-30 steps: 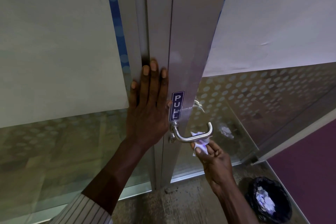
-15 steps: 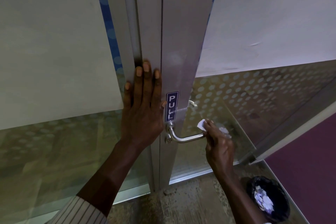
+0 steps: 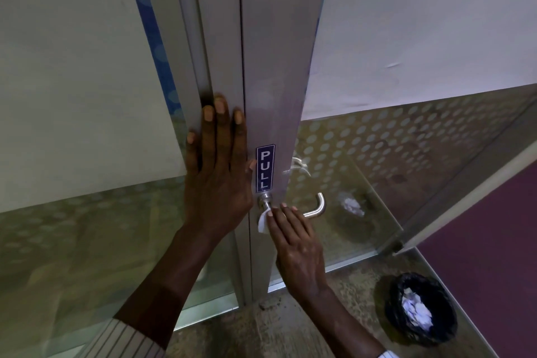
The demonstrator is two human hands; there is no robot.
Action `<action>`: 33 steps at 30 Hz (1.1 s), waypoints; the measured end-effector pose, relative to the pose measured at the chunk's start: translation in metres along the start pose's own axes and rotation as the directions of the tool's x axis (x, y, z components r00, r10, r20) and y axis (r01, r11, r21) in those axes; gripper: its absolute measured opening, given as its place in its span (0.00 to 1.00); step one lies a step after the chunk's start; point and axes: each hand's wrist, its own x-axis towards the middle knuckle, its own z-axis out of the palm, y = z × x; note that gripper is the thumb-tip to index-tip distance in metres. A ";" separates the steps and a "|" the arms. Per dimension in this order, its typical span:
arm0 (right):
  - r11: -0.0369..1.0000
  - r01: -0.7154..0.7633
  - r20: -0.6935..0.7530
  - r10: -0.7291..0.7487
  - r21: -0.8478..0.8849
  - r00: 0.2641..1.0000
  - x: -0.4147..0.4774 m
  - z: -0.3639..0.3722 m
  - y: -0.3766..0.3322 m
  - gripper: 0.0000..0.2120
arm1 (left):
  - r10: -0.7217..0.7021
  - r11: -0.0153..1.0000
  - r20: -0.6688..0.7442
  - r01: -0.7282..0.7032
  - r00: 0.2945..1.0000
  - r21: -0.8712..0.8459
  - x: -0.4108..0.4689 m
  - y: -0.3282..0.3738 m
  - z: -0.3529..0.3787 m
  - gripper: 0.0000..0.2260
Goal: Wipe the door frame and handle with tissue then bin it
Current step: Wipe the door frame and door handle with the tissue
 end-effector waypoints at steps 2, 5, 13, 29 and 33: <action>1.000 0.024 -0.004 -0.024 -0.001 1.000 -0.002 -0.001 0.006 0.27 | 0.005 1.000 0.003 -0.005 1.000 -0.008 0.000 0.000 0.000 0.33; 1.000 0.001 -0.009 -0.001 -0.014 1.000 -0.009 -0.007 0.026 0.31 | 0.003 1.000 0.003 -0.003 1.000 -0.010 -0.001 -0.001 0.001 0.35; 0.970 -0.228 -0.021 0.230 0.086 0.973 -0.005 -0.021 0.070 0.44 | -0.006 1.000 -0.008 0.006 1.000 -0.017 -0.001 0.001 0.001 0.36; 0.973 -0.208 -0.066 0.202 -0.100 0.977 -0.010 -0.009 0.008 0.27 | 0.016 1.000 -0.011 -0.016 1.000 -0.016 -0.002 -0.002 -0.001 0.37; 0.990 -0.113 -0.054 0.109 -0.088 0.993 -0.006 -0.009 -0.006 0.25 | 0.030 0.999 -0.006 -0.031 1.000 -0.029 -0.003 -0.002 -0.004 0.37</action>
